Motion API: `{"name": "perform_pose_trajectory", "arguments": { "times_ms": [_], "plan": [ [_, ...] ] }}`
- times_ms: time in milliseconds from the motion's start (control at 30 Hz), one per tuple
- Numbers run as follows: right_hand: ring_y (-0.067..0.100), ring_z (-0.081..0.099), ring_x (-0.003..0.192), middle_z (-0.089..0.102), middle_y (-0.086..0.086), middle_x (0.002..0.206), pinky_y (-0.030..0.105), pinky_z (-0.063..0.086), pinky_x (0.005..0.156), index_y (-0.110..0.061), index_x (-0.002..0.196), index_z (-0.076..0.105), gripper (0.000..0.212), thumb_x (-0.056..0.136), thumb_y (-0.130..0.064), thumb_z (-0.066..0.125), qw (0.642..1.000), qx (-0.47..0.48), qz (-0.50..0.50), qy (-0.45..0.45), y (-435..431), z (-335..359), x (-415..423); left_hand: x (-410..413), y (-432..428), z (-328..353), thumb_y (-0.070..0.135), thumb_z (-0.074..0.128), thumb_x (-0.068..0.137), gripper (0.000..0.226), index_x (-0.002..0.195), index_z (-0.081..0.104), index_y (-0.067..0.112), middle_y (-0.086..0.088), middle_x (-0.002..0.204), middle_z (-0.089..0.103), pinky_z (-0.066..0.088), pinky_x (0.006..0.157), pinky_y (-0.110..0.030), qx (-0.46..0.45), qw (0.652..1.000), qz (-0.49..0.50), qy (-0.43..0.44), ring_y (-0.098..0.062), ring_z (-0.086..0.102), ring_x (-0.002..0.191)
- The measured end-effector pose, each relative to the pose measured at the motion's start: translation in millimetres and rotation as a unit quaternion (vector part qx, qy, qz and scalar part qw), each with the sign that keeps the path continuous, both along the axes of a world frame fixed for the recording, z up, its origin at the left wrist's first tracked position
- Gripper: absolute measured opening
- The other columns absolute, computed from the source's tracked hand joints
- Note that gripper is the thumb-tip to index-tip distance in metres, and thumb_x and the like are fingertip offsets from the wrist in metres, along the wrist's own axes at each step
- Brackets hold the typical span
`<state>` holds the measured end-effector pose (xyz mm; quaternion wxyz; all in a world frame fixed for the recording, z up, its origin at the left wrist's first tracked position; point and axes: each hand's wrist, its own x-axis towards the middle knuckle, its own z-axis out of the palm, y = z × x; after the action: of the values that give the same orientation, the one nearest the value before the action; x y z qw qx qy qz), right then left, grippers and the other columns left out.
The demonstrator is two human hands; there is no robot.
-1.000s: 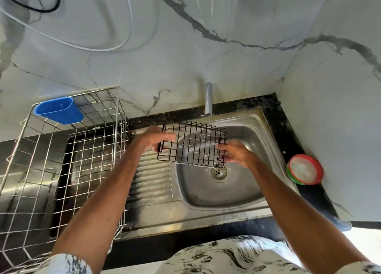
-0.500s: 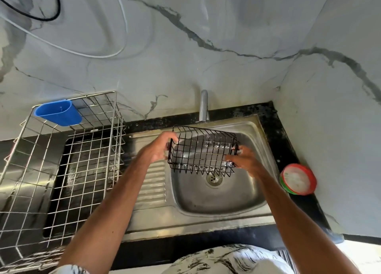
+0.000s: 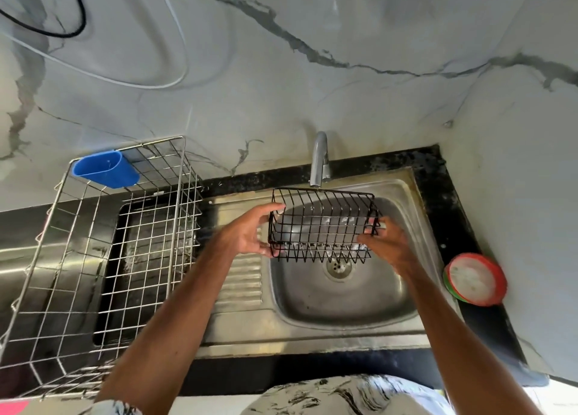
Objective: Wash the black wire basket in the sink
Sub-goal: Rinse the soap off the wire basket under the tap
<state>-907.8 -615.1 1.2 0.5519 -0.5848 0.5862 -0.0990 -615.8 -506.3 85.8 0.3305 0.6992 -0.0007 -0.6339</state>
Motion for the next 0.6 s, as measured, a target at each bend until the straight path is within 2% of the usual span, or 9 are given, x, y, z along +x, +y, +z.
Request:
{"name": "perform_pose_trajectory", "arguments": {
  "times_ms": [67, 133, 200, 267, 300, 367, 467, 533, 600],
  "plan": [
    [0.023, 0.060, 0.112, 0.061, 0.005, 0.126, 0.034, 0.054, 0.087, -0.011, 0.136, 0.048, 0.073, 0.076, -0.015, 0.088, 0.999, 0.045, -0.011, -0.003, -2.5, -6.5, 3.2, 0.0, -5.0, -2.7, 0.045, 0.089, 0.068, 0.094, 0.150, 0.044, 0.033, -0.014, 0.167, 0.021, 0.059, 0.083, -0.060, 0.009, 0.999, -0.047, 0.006, -0.053, 0.052, 0.120],
    [0.024, 0.057, 0.117, 0.061, 0.009, 0.129, 0.037, 0.048, 0.103, -0.008, 0.134, 0.047, 0.071, 0.076, -0.007, 0.087, 0.996, 0.088, 0.009, 0.000, -2.1, -7.7, 2.4, -3.3, -9.8, -5.7, 0.042, 0.085, 0.077, 0.090, 0.153, 0.039, 0.026, -0.028, 0.133, 0.046, 0.058, 0.094, -0.058, 0.036, 0.997, -0.074, -0.010, -0.045, 0.063, 0.107],
    [0.025, 0.052, 0.124, 0.059, 0.013, 0.128, 0.034, 0.041, 0.107, -0.004, 0.135, 0.046, 0.068, 0.078, -0.007, 0.084, 0.992, 0.115, 0.046, 0.029, -4.0, 0.2, 2.4, -5.5, -18.3, -8.3, 0.043, 0.083, 0.081, 0.079, 0.144, 0.041, 0.020, -0.023, 0.111, 0.052, 0.056, 0.099, -0.055, 0.052, 0.992, -0.109, -0.038, -0.039, 0.066, 0.109],
    [0.030, 0.039, 0.143, 0.038, 0.016, 0.157, 0.037, 0.033, 0.115, -0.006, 0.154, 0.030, 0.090, 0.082, -0.018, 0.083, 0.992, 0.072, 0.080, 0.062, -9.6, 7.8, 2.7, -7.2, -26.1, -12.4, 0.047, 0.082, 0.081, 0.072, 0.135, 0.046, 0.017, -0.018, 0.109, 0.053, 0.056, 0.097, -0.053, 0.054, 0.986, -0.143, -0.070, -0.035, 0.065, 0.110],
    [0.029, 0.033, 0.147, 0.029, 0.012, 0.163, 0.035, 0.030, 0.115, -0.011, 0.159, 0.024, 0.092, 0.087, -0.025, 0.079, 0.993, 0.024, 0.095, 0.069, -11.4, 15.7, 7.4, -6.8, -30.5, -14.9, 0.048, 0.081, 0.080, 0.072, 0.136, 0.048, 0.017, -0.017, 0.111, 0.054, 0.058, 0.094, -0.052, 0.047, 0.982, -0.159, -0.094, -0.034, 0.066, 0.108],
    [0.026, 0.033, 0.148, 0.030, 0.008, 0.163, 0.033, 0.028, 0.115, -0.020, 0.160, 0.025, 0.080, 0.095, -0.044, 0.065, 0.989, -0.080, 0.114, 0.053, -5.7, 32.4, 27.7, -6.9, -35.9, -19.3, 0.050, 0.082, 0.080, 0.070, 0.133, 0.053, 0.017, -0.016, 0.119, 0.057, 0.059, 0.086, -0.051, 0.033, 0.971, -0.190, -0.139, -0.034, 0.067, 0.103],
    [0.024, 0.035, 0.147, 0.036, 0.012, 0.160, 0.036, 0.023, 0.119, -0.031, 0.160, 0.021, 0.066, 0.103, -0.058, 0.040, 0.979, -0.097, 0.178, -0.036, 13.7, 52.8, 81.0, -7.8, -41.6, -22.4, 0.054, 0.081, 0.082, 0.065, 0.129, 0.052, 0.018, -0.013, 0.123, 0.052, 0.059, 0.083, -0.050, 0.023, 0.966, -0.197, -0.165, -0.037, 0.067, 0.106],
    [0.011, 0.017, 0.153, 0.021, -0.004, 0.166, 0.040, 0.013, 0.126, -0.038, 0.160, 0.018, 0.064, 0.103, -0.066, 0.028, 0.965, -0.117, 0.224, -0.072, 21.3, 47.0, 110.0, -5.5, -45.8, -25.8, 0.057, 0.076, 0.087, 0.071, 0.138, 0.050, 0.015, -0.016, 0.125, 0.058, 0.059, 0.080, -0.050, 0.029, 0.965, -0.195, -0.171, -0.037, 0.068, 0.103],
    [-0.002, 0.000, 0.153, 0.005, -0.019, 0.168, 0.041, 0.007, 0.128, -0.043, 0.159, 0.009, 0.063, 0.103, -0.068, 0.023, 0.952, -0.165, 0.250, -0.058, 25.1, 38.9, 126.2, -1.8, -48.6, -27.9, 0.052, 0.070, 0.094, 0.061, 0.138, 0.055, 0.013, -0.016, 0.116, 0.064, 0.062, 0.082, -0.051, 0.034, 0.967, -0.179, -0.176, -0.032, 0.069, 0.092]
  ]
}}
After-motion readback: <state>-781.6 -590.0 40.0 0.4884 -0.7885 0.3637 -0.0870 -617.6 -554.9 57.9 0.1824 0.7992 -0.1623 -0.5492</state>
